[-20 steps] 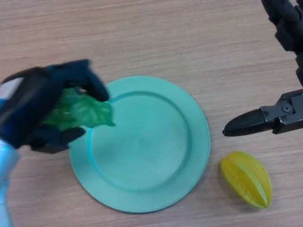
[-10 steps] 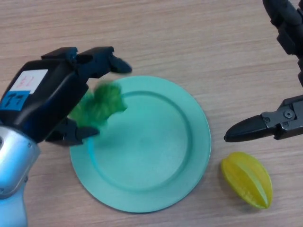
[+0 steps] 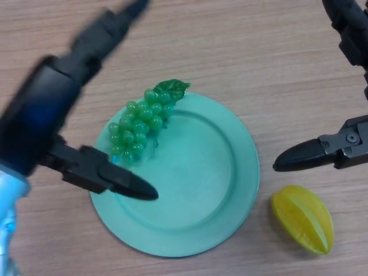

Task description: Pick up the green grapes and place it on the plate

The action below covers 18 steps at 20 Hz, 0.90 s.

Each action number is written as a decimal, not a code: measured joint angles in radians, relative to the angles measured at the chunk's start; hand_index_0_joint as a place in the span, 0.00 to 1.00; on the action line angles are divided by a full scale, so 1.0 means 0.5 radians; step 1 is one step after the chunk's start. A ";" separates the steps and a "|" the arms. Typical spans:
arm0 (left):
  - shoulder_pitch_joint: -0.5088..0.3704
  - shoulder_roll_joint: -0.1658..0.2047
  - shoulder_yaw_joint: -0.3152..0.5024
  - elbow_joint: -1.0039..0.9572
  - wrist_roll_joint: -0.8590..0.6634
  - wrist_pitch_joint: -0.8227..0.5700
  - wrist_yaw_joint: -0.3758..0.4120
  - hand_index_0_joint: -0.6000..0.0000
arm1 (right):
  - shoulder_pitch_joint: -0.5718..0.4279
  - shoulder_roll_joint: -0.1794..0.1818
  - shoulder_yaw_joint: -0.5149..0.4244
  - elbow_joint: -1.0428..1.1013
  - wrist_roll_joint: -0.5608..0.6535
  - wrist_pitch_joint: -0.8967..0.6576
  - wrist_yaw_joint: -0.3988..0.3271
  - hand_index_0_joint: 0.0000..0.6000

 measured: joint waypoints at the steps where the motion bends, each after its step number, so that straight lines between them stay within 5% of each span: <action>1: -0.012 0.000 0.128 -0.037 -0.276 0.098 0.100 1.00 | 0.006 -0.007 -0.001 -0.001 0.013 0.000 -0.004 0.00; 3: 0.030 0.027 0.405 -0.065 -0.866 0.202 0.377 1.00 | 0.012 -0.015 -0.007 -0.001 0.013 0.000 -0.004 0.00; 6: 0.190 0.221 0.624 -0.041 -1.426 0.230 0.703 1.00 | 0.026 -0.054 -0.028 -0.002 0.013 -0.004 -0.013 0.00; 9: 0.304 0.275 0.623 0.053 -1.607 0.208 0.887 1.00 | 0.051 -0.072 -0.025 -0.002 0.022 -0.034 -0.030 0.00; 11: 0.338 0.295 0.623 0.093 -1.654 0.164 0.954 1.00 | 0.052 -0.169 -0.025 -0.003 0.120 -0.105 -0.082 0.00; 18: 0.390 0.296 0.604 0.058 -1.485 -0.012 0.962 1.00 | 0.169 -0.240 0.008 -0.008 0.125 -0.225 -0.088 0.00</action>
